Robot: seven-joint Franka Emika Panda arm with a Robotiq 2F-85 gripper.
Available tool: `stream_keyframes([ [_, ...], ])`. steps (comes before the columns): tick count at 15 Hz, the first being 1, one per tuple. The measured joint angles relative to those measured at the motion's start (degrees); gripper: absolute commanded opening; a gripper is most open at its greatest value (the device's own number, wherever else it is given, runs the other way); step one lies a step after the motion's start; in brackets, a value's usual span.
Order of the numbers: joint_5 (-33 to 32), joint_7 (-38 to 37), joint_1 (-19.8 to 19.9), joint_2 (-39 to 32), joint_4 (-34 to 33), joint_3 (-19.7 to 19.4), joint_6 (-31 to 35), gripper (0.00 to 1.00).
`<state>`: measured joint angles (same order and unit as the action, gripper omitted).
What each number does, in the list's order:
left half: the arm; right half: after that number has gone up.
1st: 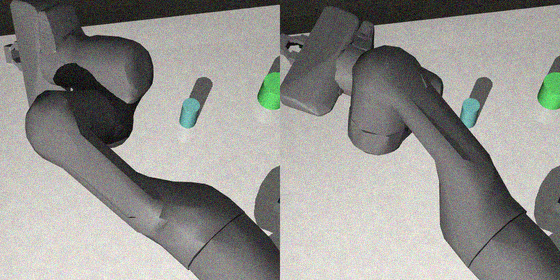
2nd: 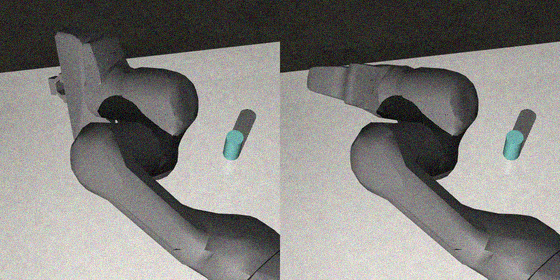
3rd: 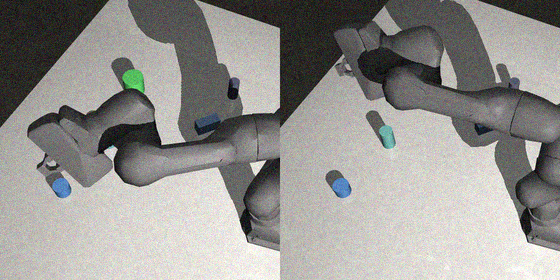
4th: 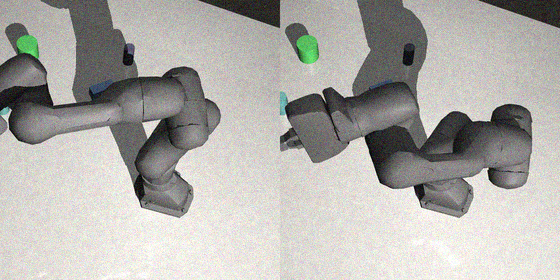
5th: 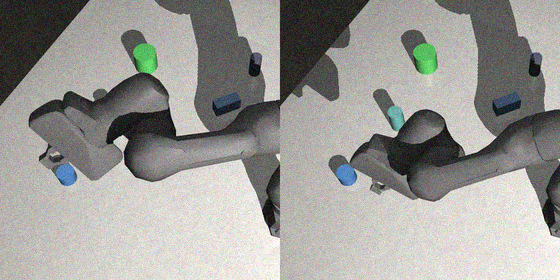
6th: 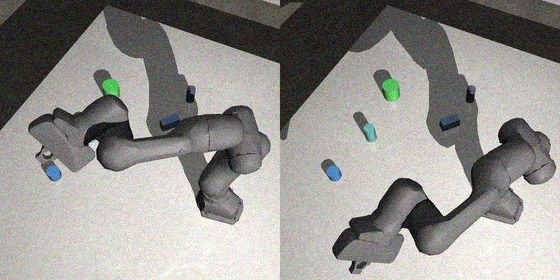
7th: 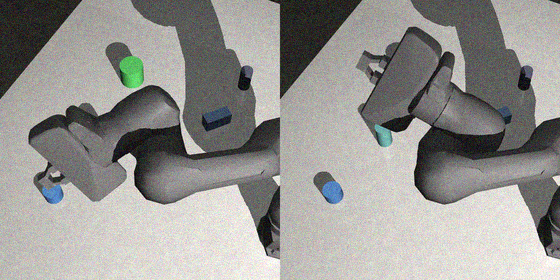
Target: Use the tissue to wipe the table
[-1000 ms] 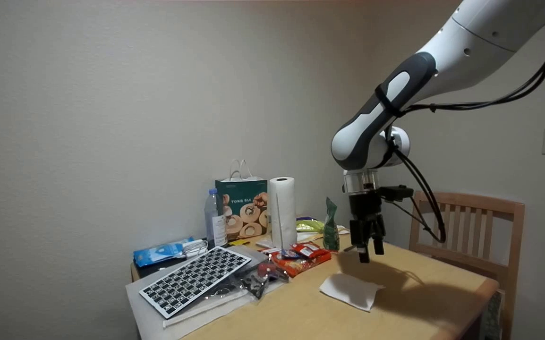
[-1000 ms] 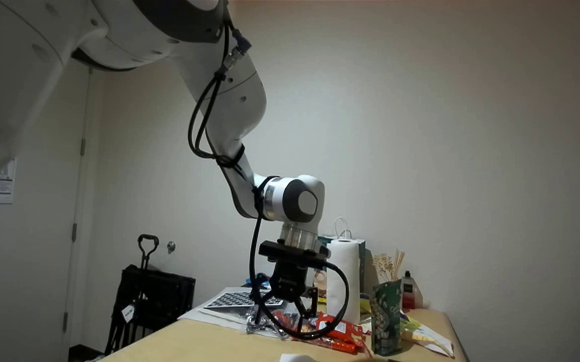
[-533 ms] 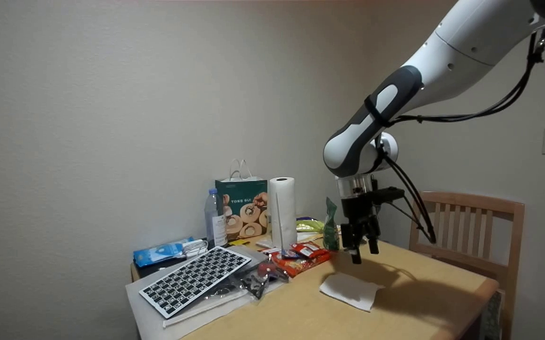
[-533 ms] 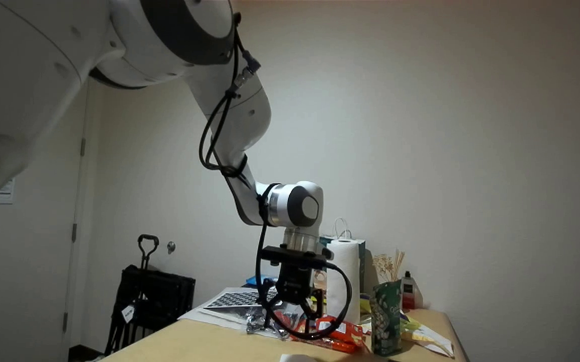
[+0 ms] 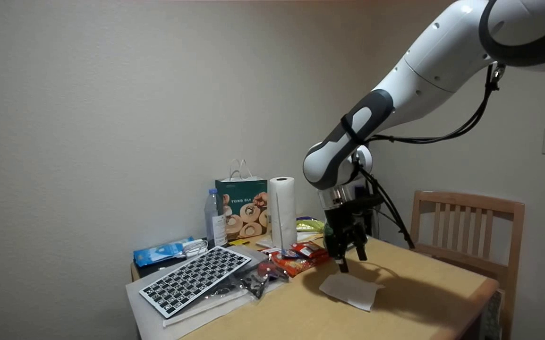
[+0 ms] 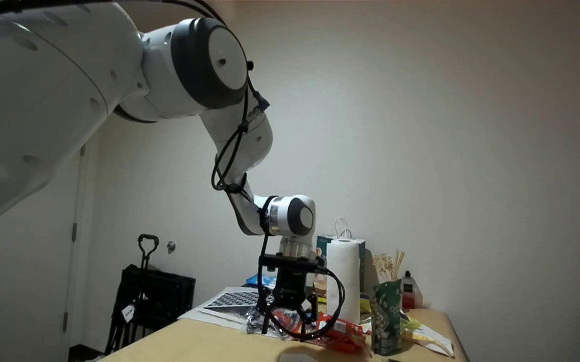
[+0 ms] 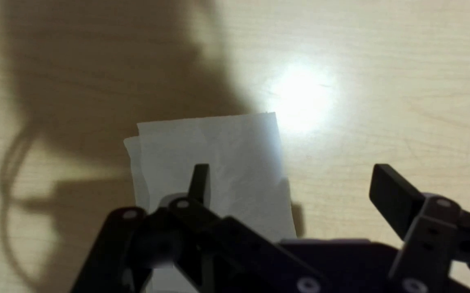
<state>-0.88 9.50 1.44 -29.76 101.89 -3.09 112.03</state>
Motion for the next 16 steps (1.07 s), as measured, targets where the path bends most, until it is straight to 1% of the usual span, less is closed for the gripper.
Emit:
stream_keyframes([
  [3,0.08,-0.33,0.03,-0.08,-0.08,-0.03,0.16,1.00],
  [5,0.49,-1.11,0.12,-0.98,-0.06,0.07,1.47,1.00],
  [11,1.43,-1.31,1.54,-7.48,-0.19,0.32,8.01,1.00],
  [14,1.13,-1.31,1.97,-9.38,-0.38,-0.17,11.67,1.00],
  [15,0.72,-1.42,1.98,-9.50,-0.38,-0.47,13.31,0.98],
  [16,0.00,-1.96,1.90,-9.49,-0.38,-0.80,15.04,0.87],
])
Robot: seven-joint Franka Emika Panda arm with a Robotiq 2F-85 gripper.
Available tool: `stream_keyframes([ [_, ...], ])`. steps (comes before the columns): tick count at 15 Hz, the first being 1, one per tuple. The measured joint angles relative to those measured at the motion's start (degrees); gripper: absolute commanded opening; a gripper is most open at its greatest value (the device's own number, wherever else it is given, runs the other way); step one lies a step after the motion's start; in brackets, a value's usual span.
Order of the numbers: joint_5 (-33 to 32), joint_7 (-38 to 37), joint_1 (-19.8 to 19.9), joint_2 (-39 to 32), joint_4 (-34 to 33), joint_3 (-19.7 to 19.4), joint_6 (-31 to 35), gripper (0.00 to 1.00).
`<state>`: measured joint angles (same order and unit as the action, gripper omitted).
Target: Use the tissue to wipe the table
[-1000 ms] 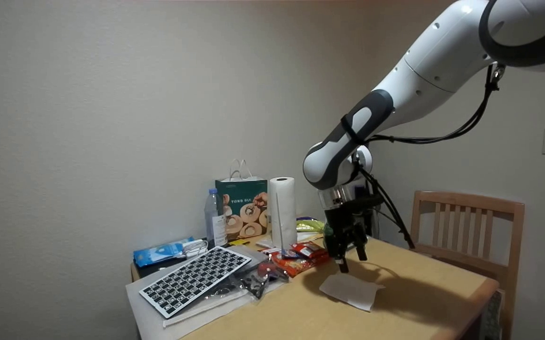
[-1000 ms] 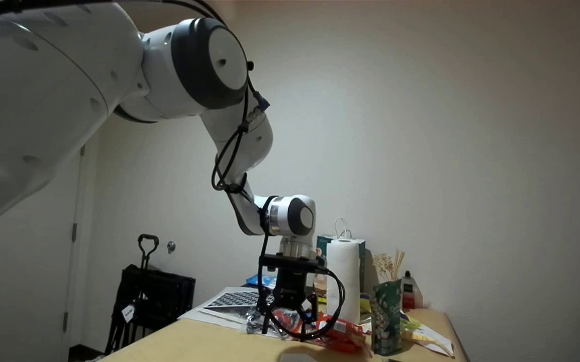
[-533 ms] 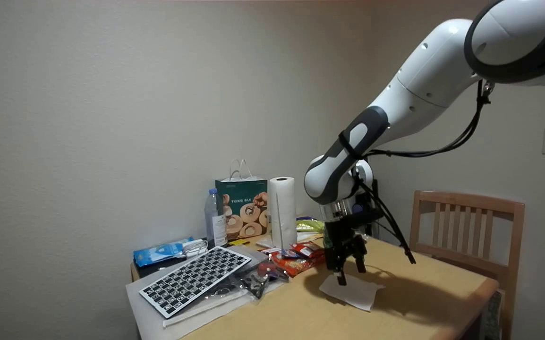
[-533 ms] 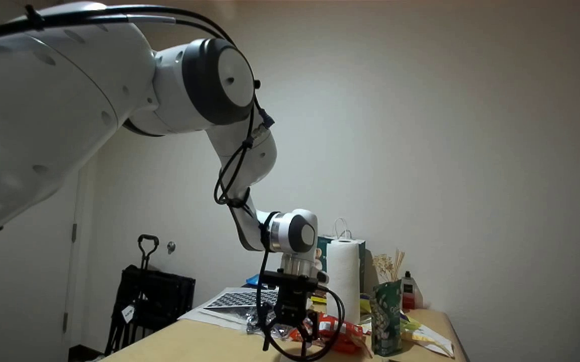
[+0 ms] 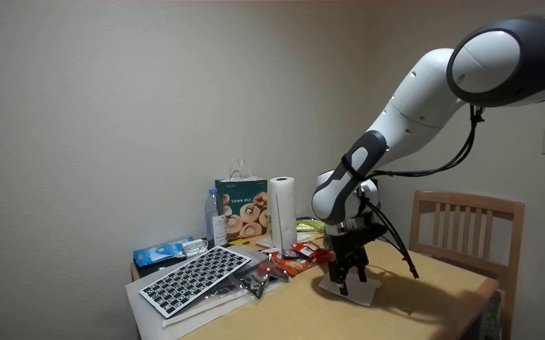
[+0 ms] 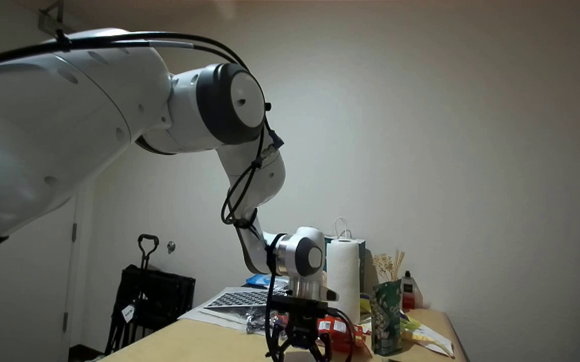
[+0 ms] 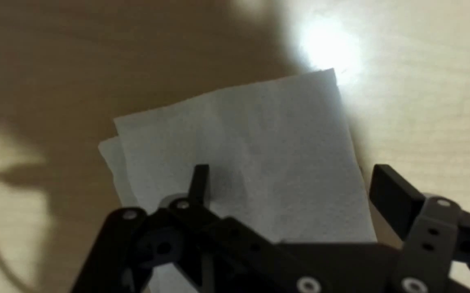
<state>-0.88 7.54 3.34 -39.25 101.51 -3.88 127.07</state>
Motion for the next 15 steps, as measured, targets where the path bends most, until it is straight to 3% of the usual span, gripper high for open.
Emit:
stream_keyframes([
  [1,-0.78,-0.78,-0.17,0.01,0.00,-0.34,1.62,0.73],
  [11,-2.89,-2.70,-0.68,-0.60,-0.17,0.14,4.51,0.07],
  [12,-2.89,-2.68,-0.61,-0.62,-0.37,0.36,4.23,0.02],
  [13,-2.89,-2.65,-0.56,-0.69,-0.59,0.54,3.84,0.20],
  [15,-2.87,-2.60,-0.42,-1.01,-1.27,0.89,2.86,0.07],
])
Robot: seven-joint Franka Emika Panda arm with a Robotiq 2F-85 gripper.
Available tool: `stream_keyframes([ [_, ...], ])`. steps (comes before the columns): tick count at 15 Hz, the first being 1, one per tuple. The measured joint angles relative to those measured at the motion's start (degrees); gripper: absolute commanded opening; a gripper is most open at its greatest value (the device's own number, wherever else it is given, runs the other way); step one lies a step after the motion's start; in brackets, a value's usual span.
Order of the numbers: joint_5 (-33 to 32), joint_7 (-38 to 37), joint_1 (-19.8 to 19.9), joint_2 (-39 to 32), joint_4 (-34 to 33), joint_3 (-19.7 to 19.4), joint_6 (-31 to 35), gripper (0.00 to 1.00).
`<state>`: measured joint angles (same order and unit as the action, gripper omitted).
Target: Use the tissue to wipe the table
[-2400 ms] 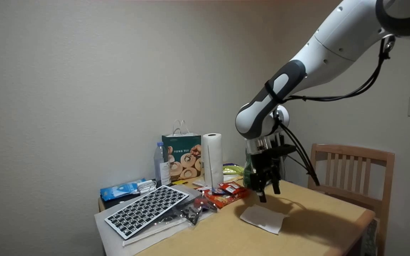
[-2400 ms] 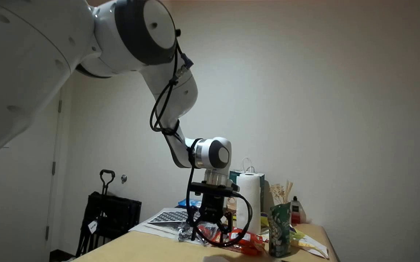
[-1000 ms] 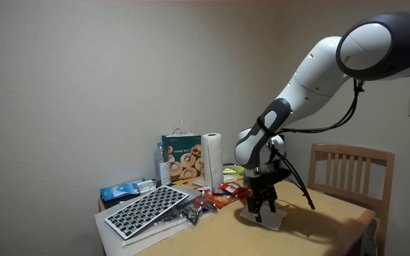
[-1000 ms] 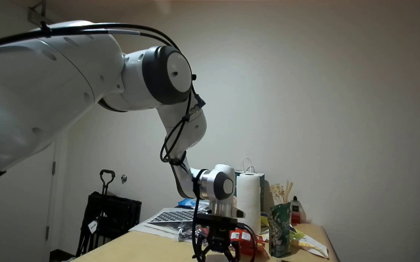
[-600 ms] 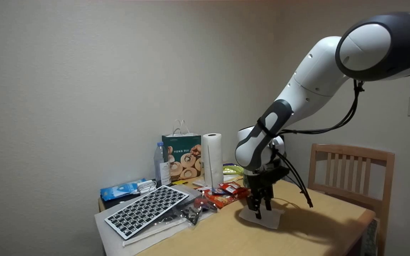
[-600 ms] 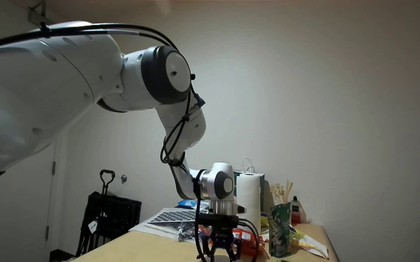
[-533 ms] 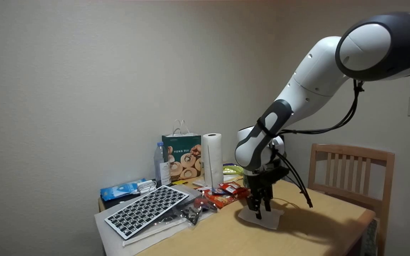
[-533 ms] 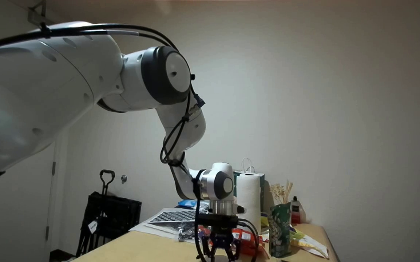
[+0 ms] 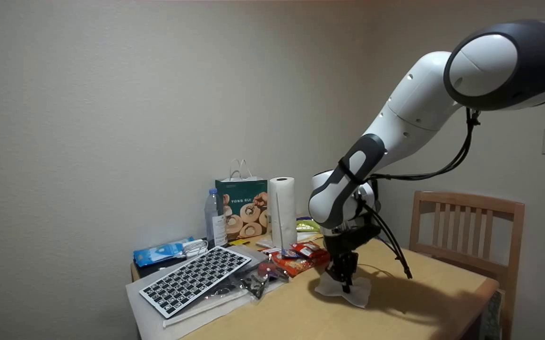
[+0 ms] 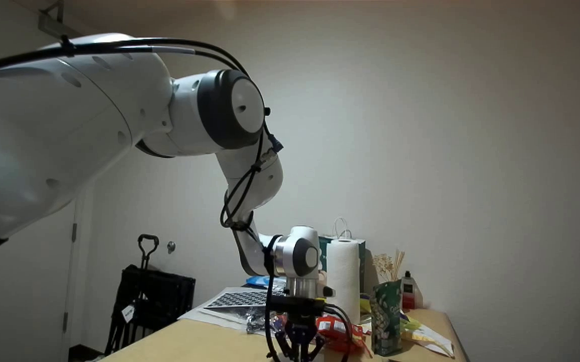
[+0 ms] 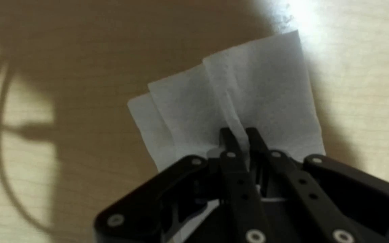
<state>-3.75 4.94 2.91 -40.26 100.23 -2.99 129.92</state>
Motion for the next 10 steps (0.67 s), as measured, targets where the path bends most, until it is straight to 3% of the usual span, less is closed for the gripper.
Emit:
stream_keyframes([
  [1,0.00,0.00,0.02,-0.15,-0.26,0.04,-0.21,0.00],
  [10,-0.02,-0.47,-0.88,-0.76,-4.78,0.05,-0.06,0.02],
])
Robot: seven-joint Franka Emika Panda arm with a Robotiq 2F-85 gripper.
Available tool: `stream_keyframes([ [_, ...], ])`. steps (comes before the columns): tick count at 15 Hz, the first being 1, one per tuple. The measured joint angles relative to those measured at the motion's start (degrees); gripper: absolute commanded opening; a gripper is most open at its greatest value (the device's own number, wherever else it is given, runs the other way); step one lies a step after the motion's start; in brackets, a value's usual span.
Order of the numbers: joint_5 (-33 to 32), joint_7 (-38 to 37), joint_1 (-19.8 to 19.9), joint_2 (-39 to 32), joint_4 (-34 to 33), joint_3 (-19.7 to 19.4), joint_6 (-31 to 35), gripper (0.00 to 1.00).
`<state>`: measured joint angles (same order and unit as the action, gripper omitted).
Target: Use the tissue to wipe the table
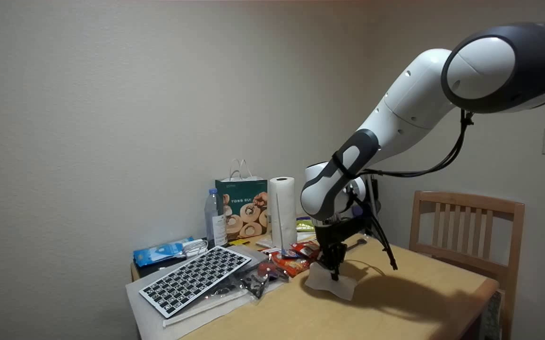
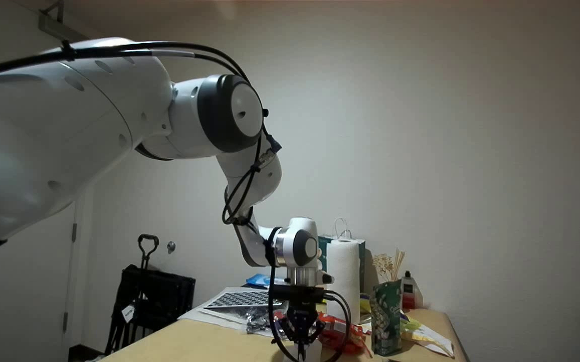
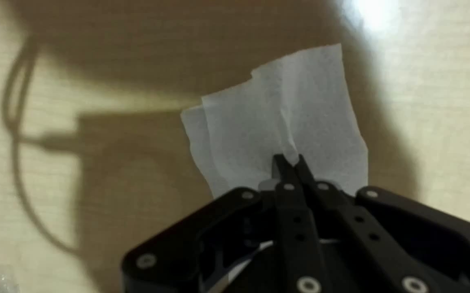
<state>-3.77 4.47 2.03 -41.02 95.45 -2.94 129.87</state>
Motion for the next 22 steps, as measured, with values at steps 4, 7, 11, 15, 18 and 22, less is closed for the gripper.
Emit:
stream_keyframes([
  [4,0.00,0.00,-0.02,-0.94,-2.44,0.36,-1.61,0.00],
  [7,0.00,0.00,-0.02,-1.14,-2.47,0.38,-1.61,0.00],
  [11,0.07,-1.36,0.25,-1.73,-2.58,-0.47,-1.33,0.00],
  [15,4.02,-3.41,3.87,-2.78,-1.70,-1.62,-0.45,0.00],
  [18,10.29,-3.42,8.10,-2.91,-1.23,-1.35,1.04,0.02],
  [22,10.44,-3.32,8.56,-2.99,-1.47,-1.25,1.05,0.00],
])
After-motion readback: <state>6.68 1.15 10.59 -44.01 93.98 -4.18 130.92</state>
